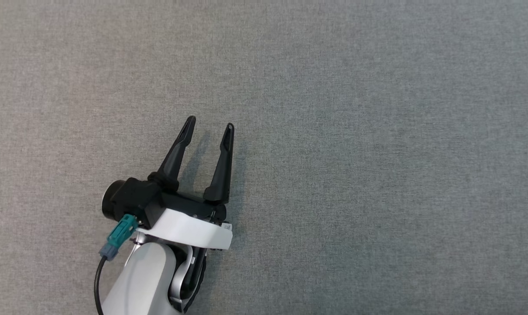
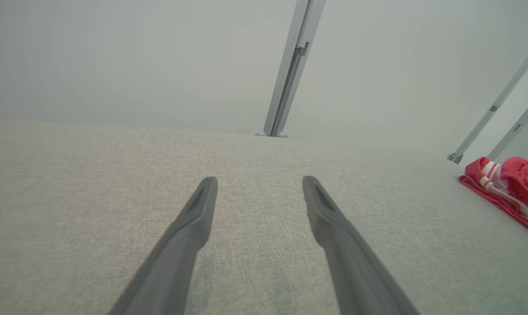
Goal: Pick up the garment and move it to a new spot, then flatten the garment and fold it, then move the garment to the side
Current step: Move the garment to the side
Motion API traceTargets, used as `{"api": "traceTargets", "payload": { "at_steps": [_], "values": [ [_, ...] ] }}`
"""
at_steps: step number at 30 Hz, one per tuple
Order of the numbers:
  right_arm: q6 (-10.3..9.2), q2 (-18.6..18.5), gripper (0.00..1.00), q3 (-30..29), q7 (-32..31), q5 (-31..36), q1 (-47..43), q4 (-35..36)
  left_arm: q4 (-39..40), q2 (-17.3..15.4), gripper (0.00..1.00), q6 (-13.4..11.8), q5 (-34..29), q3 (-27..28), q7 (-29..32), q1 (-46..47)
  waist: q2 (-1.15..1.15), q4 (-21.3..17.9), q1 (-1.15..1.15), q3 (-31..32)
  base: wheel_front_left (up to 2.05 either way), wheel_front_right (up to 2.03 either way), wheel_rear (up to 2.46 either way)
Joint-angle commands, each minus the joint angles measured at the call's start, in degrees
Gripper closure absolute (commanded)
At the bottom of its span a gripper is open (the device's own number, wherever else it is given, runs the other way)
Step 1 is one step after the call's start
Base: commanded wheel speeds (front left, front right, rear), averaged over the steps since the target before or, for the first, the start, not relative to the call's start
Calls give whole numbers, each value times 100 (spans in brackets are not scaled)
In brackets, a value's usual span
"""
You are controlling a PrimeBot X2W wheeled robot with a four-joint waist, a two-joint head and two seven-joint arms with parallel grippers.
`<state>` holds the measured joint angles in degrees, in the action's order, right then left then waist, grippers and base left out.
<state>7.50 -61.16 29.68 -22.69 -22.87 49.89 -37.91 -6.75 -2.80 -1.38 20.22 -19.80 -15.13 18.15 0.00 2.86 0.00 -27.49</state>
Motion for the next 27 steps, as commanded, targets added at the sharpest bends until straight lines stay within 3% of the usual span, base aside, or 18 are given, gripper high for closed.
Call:
{"api": "traceTargets", "payload": {
  "at_steps": [1, 5, 6, 14, 20, 27],
  "values": [
    [-2, 80, 0, -202, 225, -171, 195, 127, 26, -25, 0, -38, 21, 29, 5, -22, 0, 2, 0, 87, 0, 0, 0],
    [-2, 614, 0, -682, 874, -624, 403, 452, 21, -29, 0, -71, 32, 106, 5, -179, 0, -10, 0, 296, 0, 0, 0],
    [-2, 614, 0, -682, 874, -624, 403, 452, 21, -29, 0, -71, 32, 106, 5, -179, 0, -10, 0, 296, 0, 0, 0],
    [-2, 1785, 0, -1035, 2274, -609, 179, 1406, 207, -23, 0, -170, -99, 504, 5, -448, 0, -19, 0, 1004, 0, 0, 0],
    [-2, 2796, 0, -1532, 3396, -584, -718, 1906, 502, -23, 0, -214, -38, 833, 5, -687, 0, 31, 0, 1484, 0, 0, 0],
    [-1, 3806, 0, -1990, 3775, -60, -2167, 2651, 716, -26, 0, -318, -214, 1020, 5, -936, 0, 123, 0, 1760, 0, 0, 0]
  ]
}}
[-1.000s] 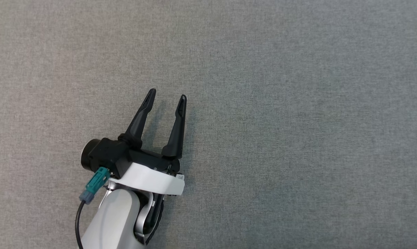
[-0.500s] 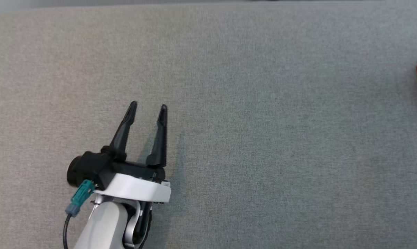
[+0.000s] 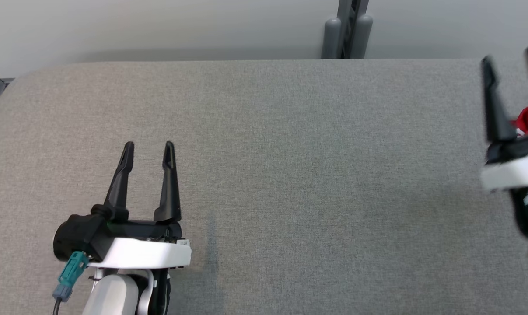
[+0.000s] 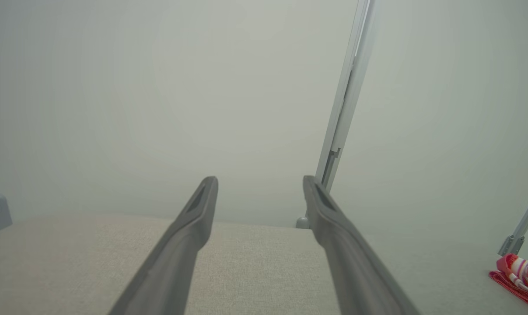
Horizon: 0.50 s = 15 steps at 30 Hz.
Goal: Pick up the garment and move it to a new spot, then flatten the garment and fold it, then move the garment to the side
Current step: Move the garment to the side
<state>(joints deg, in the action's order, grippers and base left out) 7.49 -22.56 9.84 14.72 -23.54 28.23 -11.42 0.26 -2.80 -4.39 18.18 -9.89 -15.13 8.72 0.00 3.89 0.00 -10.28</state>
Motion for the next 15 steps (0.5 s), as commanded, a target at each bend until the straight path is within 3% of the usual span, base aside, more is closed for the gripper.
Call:
{"api": "traceTargets", "payload": {
  "at_steps": [1, 11, 15],
  "values": [
    [0, 106, 0, -61, 48, 133, -179, 77, 22, -23, 0, -47, 0, 59, 5, -32, 0, 15, 0, 57, 0, 0, 0],
    [0, 1371, 0, -664, 50, 1420, -1595, 616, -103, -22, 0, -105, 140, 19, 2, -371, 0, 129, 0, 207, 0, 0, 0],
    [0, 1583, 0, -681, 50, 1815, -1882, 661, -90, -22, 0, -26, -31, -81, 5, -462, 0, 156, 0, 212, 0, 0, 0]
  ]
}}
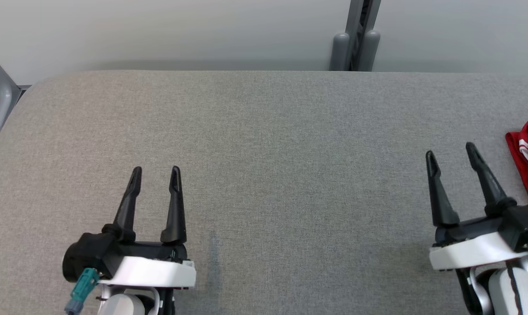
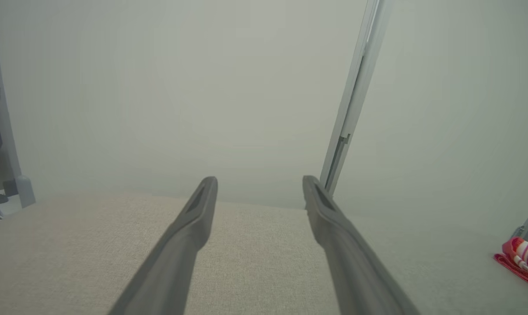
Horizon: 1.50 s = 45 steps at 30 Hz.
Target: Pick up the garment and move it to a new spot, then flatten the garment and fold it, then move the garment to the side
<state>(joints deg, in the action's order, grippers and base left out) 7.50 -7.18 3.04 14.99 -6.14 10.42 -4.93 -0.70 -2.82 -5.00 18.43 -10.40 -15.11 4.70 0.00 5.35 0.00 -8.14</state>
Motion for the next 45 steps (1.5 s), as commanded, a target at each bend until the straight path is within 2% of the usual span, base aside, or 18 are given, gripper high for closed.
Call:
{"api": "traceTargets", "payload": {
  "at_steps": [1, 4, 8, 20, 27, 32, 45],
  "values": [
    [-1, 84, 0, -10, 22, 137, -141, 31, -27, -21, 0, 50, -17, -59, 2, -80, 0, 18, 0, -4, 0, 0, 0],
    [-2, 163, 0, -44, 22, 237, -230, 68, -59, -25, 0, 177, 183, -55, 2, -61, 0, 32, 0, -4, 0, 0, 0],
    [-2, 227, 0, -60, 23, 266, -261, 86, -61, -20, 0, 140, 114, -24, 3, -69, 0, 29, 0, -6, 0, 0, 0],
    [-1, 293, 0, -123, 23, 207, -226, 97, -293, -21, 0, 364, 256, -119, 3, -146, 0, -10, 0, 4, 0, 0, 0],
    [-1, 302, 0, -133, 23, 222, -224, 92, -370, -22, 0, 386, 238, -99, 3, -103, 0, -5, 0, -12, 0, 0, 0],
    [-2, 269, 0, -63, 23, 183, -244, 48, -341, -24, 0, 584, 275, -106, 3, -109, 0, -3, 0, -10, 0, 0, 0],
    [-1, 247, 0, -17, 24, 129, -241, 6, -322, -23, 0, 652, 482, -29, 3, -160, 0, 11, 0, -9, 0, 0, 0]
  ]
}}
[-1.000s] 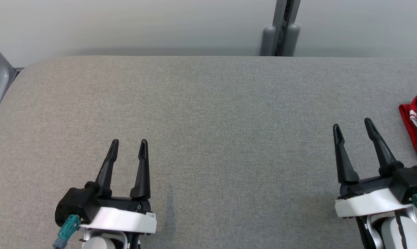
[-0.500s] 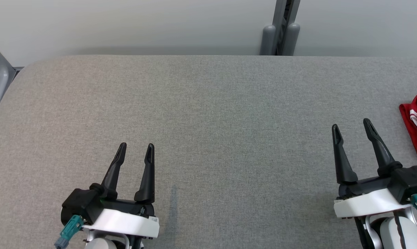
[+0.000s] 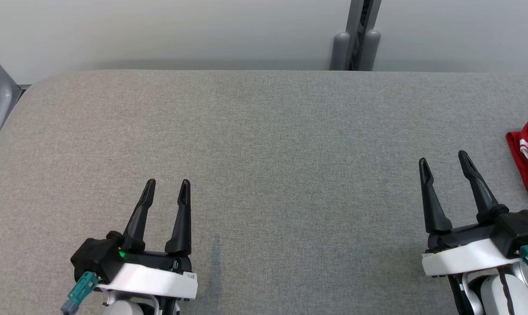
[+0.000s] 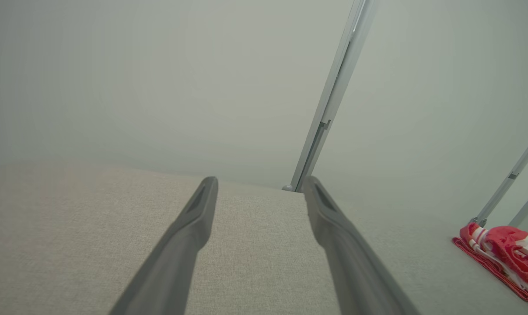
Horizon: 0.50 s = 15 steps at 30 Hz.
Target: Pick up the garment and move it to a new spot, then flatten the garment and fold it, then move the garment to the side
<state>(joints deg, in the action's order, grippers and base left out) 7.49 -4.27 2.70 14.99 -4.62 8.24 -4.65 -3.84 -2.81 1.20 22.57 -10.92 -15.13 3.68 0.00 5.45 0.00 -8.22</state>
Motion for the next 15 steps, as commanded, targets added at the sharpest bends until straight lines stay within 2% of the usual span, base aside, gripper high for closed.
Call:
{"api": "traceTargets", "payload": {
  "at_steps": [1, 15],
  "values": [
    [0, -48, 0, 25, 24, -16, -21, -25, -43, -23, 0, 50, 107, 17, 6, -67, 0, 2, 0, -2, 0, 0, 0],
    [0, -89, 0, 63, 24, -18, -3, -49, -119, -23, 0, 133, 320, 92, 6, -30, 0, 23, 0, 1, 0, 0, 0]
  ]
}}
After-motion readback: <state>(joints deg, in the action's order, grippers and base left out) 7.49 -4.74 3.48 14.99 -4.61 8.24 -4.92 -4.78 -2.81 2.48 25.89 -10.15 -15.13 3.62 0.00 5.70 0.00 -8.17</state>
